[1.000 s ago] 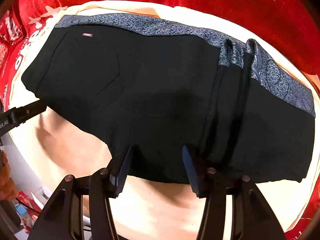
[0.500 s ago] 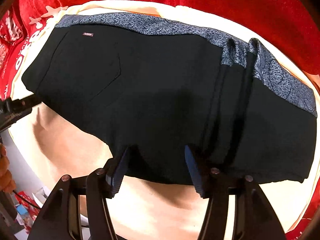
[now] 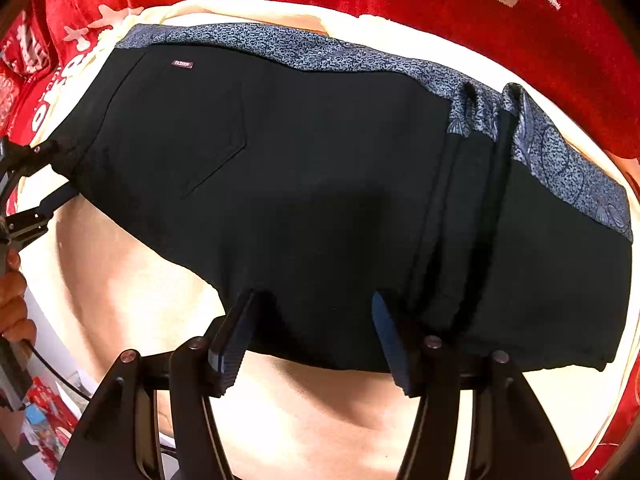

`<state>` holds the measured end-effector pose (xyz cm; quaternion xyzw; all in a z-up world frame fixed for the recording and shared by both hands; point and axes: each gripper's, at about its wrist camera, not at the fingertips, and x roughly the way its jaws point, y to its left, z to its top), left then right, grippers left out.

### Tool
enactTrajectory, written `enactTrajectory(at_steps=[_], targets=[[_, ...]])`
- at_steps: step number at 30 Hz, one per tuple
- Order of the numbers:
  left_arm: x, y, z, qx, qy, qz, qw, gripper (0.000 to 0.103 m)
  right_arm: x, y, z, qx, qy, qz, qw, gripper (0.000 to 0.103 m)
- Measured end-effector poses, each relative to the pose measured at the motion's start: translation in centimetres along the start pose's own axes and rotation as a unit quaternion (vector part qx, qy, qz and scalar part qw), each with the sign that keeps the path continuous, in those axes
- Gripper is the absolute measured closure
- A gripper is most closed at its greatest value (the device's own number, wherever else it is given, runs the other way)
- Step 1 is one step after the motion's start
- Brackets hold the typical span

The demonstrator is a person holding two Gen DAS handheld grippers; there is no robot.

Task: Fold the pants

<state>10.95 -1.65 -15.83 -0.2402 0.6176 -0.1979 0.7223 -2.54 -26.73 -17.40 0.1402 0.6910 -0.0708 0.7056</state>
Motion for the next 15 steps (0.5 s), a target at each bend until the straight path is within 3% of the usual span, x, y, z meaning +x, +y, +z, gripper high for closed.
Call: enactTrajectory(at_steps=[2, 4, 9, 15], targets=[[0.3, -0.1, 0.5, 0.002, -0.005, -0.002, 1.0, 0.027, 0.0, 0.1, 0.0, -0.002, -0.001, -0.001, 1.0, 0.04], [0.8, -0.7, 0.8, 0.001, -0.008, -0.004, 1.0, 0.019, 0.0, 0.5, -0.4, -0.002, -0.002, -0.003, 1.0, 0.04], [0.2, -2.3, 1.4, 0.008, -0.019, -0.006, 0.9998, 0.019, -0.1, 1.1, -0.9, -0.002, -0.001, -0.003, 1.0, 0.04], [2.2, -3.3, 1.5, 0.027, -0.018, 0.063, 0.9975, 0.02, -0.6, 1.0, -0.5, -0.005, 0.001, 0.0, 1.0, 0.04]])
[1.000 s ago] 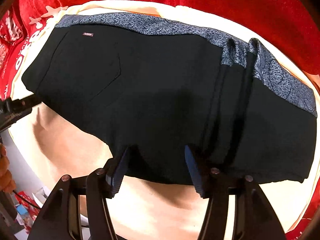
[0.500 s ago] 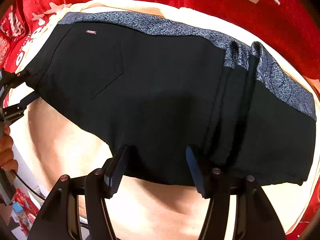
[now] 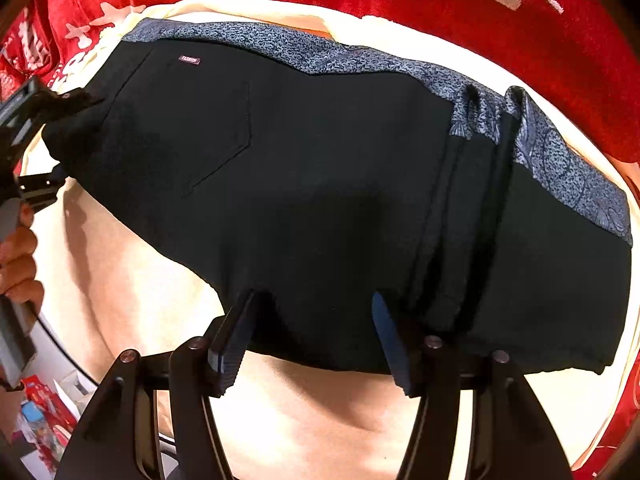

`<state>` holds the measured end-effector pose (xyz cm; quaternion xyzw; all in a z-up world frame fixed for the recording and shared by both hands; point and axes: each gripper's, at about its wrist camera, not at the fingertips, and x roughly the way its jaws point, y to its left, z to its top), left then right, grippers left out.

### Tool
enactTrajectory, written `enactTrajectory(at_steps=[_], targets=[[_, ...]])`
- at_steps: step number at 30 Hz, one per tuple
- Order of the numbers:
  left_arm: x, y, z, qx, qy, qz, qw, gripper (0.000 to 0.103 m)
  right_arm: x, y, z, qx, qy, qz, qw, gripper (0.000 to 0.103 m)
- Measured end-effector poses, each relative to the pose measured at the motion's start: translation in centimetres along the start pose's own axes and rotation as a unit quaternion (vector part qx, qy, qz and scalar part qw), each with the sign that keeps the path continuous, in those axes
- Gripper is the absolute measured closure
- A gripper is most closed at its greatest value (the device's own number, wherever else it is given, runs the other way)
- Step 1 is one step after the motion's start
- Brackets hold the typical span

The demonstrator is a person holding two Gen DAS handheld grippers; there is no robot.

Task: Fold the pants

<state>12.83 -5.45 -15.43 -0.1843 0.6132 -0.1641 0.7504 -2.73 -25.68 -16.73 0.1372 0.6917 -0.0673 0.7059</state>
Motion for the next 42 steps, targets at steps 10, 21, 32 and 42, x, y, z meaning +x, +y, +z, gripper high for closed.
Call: enactTrajectory(at_steps=[10, 21, 32, 42], targets=[[-1.4, -5.8, -2.7, 0.19, -0.063, 0.167, 0.9654, 0.068, -5.5, -2.1, 4.8, 0.005, -0.021, 0.045, 0.999, 0.039], [-1.7, -10.0, -7.4, 0.378, -0.122, 0.236, 0.8867, 0.068, -8.9, 7.4, 18.6, -0.094, 0.04, 0.189, 0.977, 0.023], [-2.3, -11.9, -9.3, 0.421, -0.14, 0.244, 0.8627, 0.068, -2.4, 17.7, 20.5, -0.197, 0.179, 0.143, 0.953, 0.054], [-6.2, -18.9, -13.3, 0.47, -0.153, 0.176, 0.8514, 0.068, -8.4, 8.6, 17.6, -0.152, 0.072, 0.187, 0.968, 0.086]])
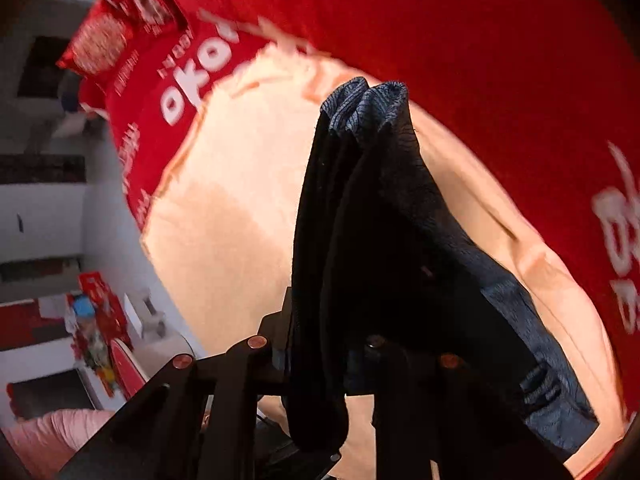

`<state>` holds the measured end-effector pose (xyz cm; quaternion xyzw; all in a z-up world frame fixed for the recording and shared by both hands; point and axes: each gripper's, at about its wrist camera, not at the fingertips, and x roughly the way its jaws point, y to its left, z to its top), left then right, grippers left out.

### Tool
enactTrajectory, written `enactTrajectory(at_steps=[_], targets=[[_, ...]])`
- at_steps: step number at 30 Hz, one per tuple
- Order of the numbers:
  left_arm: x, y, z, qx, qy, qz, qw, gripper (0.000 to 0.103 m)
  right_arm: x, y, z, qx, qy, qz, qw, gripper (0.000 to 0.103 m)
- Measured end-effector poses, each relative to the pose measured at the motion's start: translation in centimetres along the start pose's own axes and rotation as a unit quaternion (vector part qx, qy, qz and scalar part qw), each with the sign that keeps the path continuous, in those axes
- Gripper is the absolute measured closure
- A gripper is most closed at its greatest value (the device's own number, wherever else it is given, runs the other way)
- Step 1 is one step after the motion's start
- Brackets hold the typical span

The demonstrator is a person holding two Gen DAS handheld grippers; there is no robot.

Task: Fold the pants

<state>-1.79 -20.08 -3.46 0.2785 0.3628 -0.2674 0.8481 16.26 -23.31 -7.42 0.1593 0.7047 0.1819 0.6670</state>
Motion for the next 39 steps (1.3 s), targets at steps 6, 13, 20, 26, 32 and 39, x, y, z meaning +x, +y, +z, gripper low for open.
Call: enactTrajectory(at_steps=[6, 13, 20, 26, 32, 39], targets=[[-4.0, -5.6, 4.0, 0.021, -0.025, -0.061, 0.9976, 0.068, -7.5, -5.3, -6.9, 0.051, -0.083, 0.045, 0.994, 0.086], [-6.9, -15.2, 6.6, 0.089, -0.036, -0.119, 0.9883, 0.068, -13.2, -13.1, -16.7, 0.122, -0.156, 0.079, 0.977, 0.086], [-6.6, -25.9, 6.0, 0.173, -0.024, -0.145, 0.974, 0.068, -13.1, -22.0, -25.8, 0.211, -0.192, 0.107, 0.952, 0.086], [-3.0, -30.7, 4.3, 0.209, 0.02, -0.146, 0.9667, 0.068, -9.4, -27.9, -29.7, 0.267, -0.19, 0.118, 0.937, 0.085], [-2.3, -31.3, 2.8, 0.233, 0.046, -0.136, 0.9618, 0.056, -6.2, -30.9, -31.0, 0.299, -0.185, 0.135, 0.926, 0.081], [-3.3, -28.2, 2.3, 0.196, 0.083, -0.157, 0.9645, 0.051, -6.3, -30.1, -31.6, 0.296, -0.186, 0.092, 0.932, 0.076]])
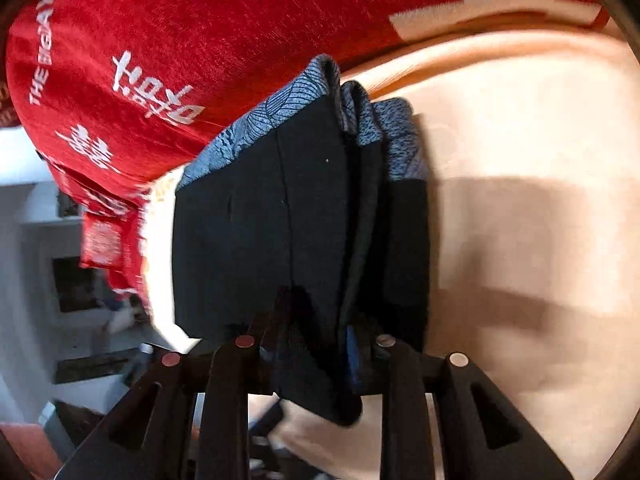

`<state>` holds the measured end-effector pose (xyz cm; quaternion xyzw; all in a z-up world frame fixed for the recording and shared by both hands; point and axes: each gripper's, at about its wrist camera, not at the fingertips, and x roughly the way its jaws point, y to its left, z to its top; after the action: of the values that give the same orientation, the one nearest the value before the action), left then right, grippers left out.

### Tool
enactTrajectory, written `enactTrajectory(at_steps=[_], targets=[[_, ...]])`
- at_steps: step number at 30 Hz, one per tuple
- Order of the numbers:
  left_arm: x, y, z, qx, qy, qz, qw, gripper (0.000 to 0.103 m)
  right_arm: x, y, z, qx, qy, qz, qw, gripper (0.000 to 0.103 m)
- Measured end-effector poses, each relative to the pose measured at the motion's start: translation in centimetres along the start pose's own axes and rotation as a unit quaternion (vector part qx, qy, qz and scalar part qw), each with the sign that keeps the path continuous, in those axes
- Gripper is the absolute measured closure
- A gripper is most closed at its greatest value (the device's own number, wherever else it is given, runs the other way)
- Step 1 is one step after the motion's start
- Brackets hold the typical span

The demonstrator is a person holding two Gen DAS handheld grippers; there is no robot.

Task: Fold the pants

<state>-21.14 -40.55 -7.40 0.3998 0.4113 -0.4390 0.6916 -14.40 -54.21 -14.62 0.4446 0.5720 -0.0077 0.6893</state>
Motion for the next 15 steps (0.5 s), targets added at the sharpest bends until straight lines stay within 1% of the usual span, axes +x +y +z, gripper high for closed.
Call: enactTrajectory(at_steps=[1, 3, 6, 7, 8, 11, 13, 15], targets=[[-0.1, 0.8, -0.2, -0.014, 0.006, -0.006, 0.9999, 0.051, -0.2, 0.2, -0.2, -0.007, -0.001, -0.014, 1.0, 0.076], [-0.3, 3.3, -0.8, -0.06, 0.024, -0.016, 0.9978, 0.051, -0.6, 0.9, -0.8, -0.018, -0.002, -0.05, 0.999, 0.074], [-0.2, 6.8, -1.5, -0.116, 0.049, -0.006, 0.992, 0.051, -1.8, 0.7, -2.1, -0.036, -0.007, -0.103, 0.994, 0.073], [-0.2, 7.5, -1.6, -0.127, 0.054, -0.002, 0.9905, 0.051, -2.2, 0.7, -2.7, -0.044, -0.011, -0.118, 0.992, 0.072], [-0.1, 8.8, -2.0, -0.144, 0.063, 0.007, 0.9875, 0.051, -2.4, 0.4, -3.2, -0.047, -0.012, -0.127, 0.991, 0.07], [0.3, 11.0, -2.9, -0.176, 0.089, 0.021, 0.9802, 0.051, -2.4, 0.5, -4.7, -0.043, -0.013, -0.156, 0.987, 0.07], [0.6, 12.1, -3.5, -0.191, 0.108, 0.021, 0.9755, 0.051, -2.4, 0.6, -5.6, -0.032, -0.019, -0.168, 0.985, 0.07], [0.8, 12.7, -4.3, -0.206, 0.123, 0.013, 0.9706, 0.051, -2.4, 0.6, -6.4, -0.023, -0.022, -0.181, 0.983, 0.065]])
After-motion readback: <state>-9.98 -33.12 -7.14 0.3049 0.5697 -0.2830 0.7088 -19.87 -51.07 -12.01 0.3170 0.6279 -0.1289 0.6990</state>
